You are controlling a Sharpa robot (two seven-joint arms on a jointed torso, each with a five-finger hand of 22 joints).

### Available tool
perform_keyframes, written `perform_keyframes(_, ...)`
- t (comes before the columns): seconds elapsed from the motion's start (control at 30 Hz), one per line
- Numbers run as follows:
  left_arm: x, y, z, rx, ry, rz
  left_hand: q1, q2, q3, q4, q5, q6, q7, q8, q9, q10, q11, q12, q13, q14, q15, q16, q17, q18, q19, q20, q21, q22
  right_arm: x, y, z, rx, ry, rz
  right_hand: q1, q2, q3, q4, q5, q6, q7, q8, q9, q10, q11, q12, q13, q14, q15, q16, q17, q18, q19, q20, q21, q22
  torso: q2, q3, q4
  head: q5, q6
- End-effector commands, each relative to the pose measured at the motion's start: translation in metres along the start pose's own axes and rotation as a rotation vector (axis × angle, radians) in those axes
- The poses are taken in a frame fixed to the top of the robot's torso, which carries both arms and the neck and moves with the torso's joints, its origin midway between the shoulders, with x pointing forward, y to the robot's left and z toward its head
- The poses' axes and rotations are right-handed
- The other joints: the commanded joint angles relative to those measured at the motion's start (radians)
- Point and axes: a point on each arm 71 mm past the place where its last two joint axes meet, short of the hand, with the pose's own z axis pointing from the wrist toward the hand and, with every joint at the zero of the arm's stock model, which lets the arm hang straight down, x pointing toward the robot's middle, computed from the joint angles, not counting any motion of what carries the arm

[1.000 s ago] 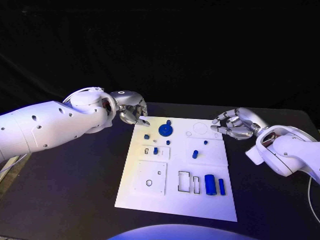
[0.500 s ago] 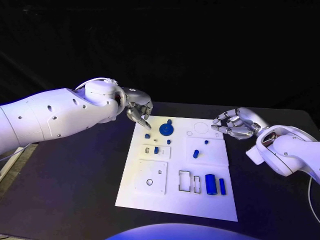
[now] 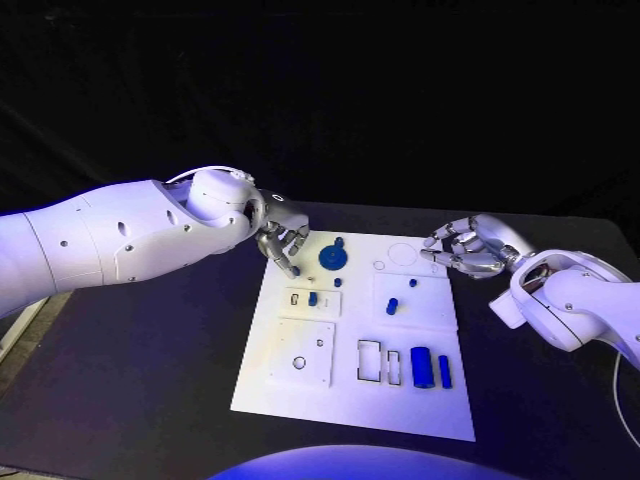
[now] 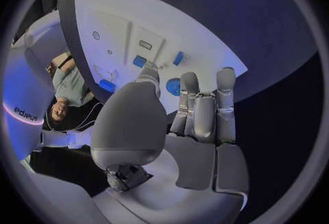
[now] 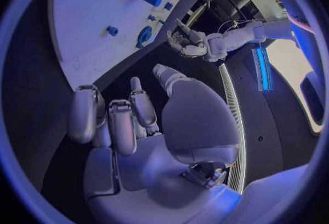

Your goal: Assemble the parts on the task board

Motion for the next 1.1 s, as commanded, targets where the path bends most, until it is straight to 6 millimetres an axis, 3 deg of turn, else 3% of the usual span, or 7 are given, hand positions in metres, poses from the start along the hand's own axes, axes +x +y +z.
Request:
perform_keyframes(0.03,0.002,-0.005,0.002,0.022,0.037,0.038,-0.004,0.021,0.02,0.0,0.003,-0.003,0.006,-0.006,0.005,-0.004,0.007,0.0,0.002,-0.003,0.008,0.006,0.0,-0.019,-0.007,0.003,0.003,-0.001,0.002,0.001,0.0,-0.012,0.011,0.0,-0.011,0.001,-0.001,0.008,0.006,-0.009,-0.001,0.005,-0.002,-0.002,-0.004,0.0,0.001,0.068,-0.006,-0.003,0.09,0.009,-0.002,-0.001,-0.002,0.017,0.001,0.0006,-0.0005,0.0,-0.002)
perform_keyframes(0.17,0.007,-0.007,0.005,0.032,0.054,0.044,-0.01,0.025,0.056,0.0,0.003,0.002,0.005,-0.012,0.008,-0.008,0.005,0.0,0.004,-0.004,0.007,0.007,0.001,-0.018,-0.01,0.006,0.003,-0.001,0.002,0.001,0.0,-0.015,0.008,0.0,-0.012,0.001,-0.001,0.011,0.011,-0.01,-0.001,0.006,-0.002,-0.003,-0.004,-0.001,0.0,0.068,-0.007,-0.003,0.09,0.01,-0.002,-0.001,-0.003,0.017,0.0,0.0007,-0.0015,-0.001,-0.003)
perform_keyframes(0.37,0.011,-0.008,0.007,0.032,0.055,0.052,-0.02,0.006,0.107,-0.001,0.001,0.003,0.004,-0.056,0.002,-0.014,0.001,-0.001,0.006,-0.006,0.003,0.007,0.0,-0.017,-0.012,0.004,0.003,0.001,0.001,0.001,0.0,-0.017,0.005,0.001,-0.012,0.002,-0.002,0.013,0.019,-0.011,-0.001,0.007,-0.002,-0.002,-0.004,0.0,0.001,0.068,-0.007,-0.003,0.089,0.01,-0.002,-0.001,-0.003,0.017,0.001,0.0002,-0.0012,-0.005,-0.007)
perform_keyframes(0.6,0.01,-0.007,0.008,0.026,0.044,0.059,-0.011,0.005,0.14,-0.001,0.001,0.005,0.007,-0.087,-0.002,-0.013,0.002,-0.002,0.006,-0.005,0.004,0.009,0.003,-0.018,-0.01,0.004,0.006,0.006,0.001,0.001,0.0,-0.018,0.003,0.001,-0.012,0.002,-0.002,0.014,0.022,-0.011,-0.001,0.007,-0.002,-0.002,-0.004,0.0,0.001,0.068,-0.007,-0.003,0.089,0.009,-0.001,-0.001,-0.002,0.018,0.0,0.0014,-0.0013,-0.005,-0.008)
perform_keyframes(1.1,0.01,-0.003,0.012,0.004,0.041,0.073,0.009,0.005,0.183,-0.001,0.001,0.016,0.008,-0.116,-0.005,-0.015,0.004,-0.007,0.005,-0.006,0.005,0.009,0.002,-0.018,-0.01,0.004,0.005,0.006,0.001,0.001,-0.001,-0.018,0.005,0.001,-0.012,0.002,-0.002,0.014,0.022,-0.011,-0.001,0.007,-0.002,-0.002,-0.004,0.0,0.001,0.068,-0.007,-0.003,0.089,0.009,-0.001,-0.001,-0.002,0.018,0.001,0.0014,-0.0008,-0.009,-0.01)
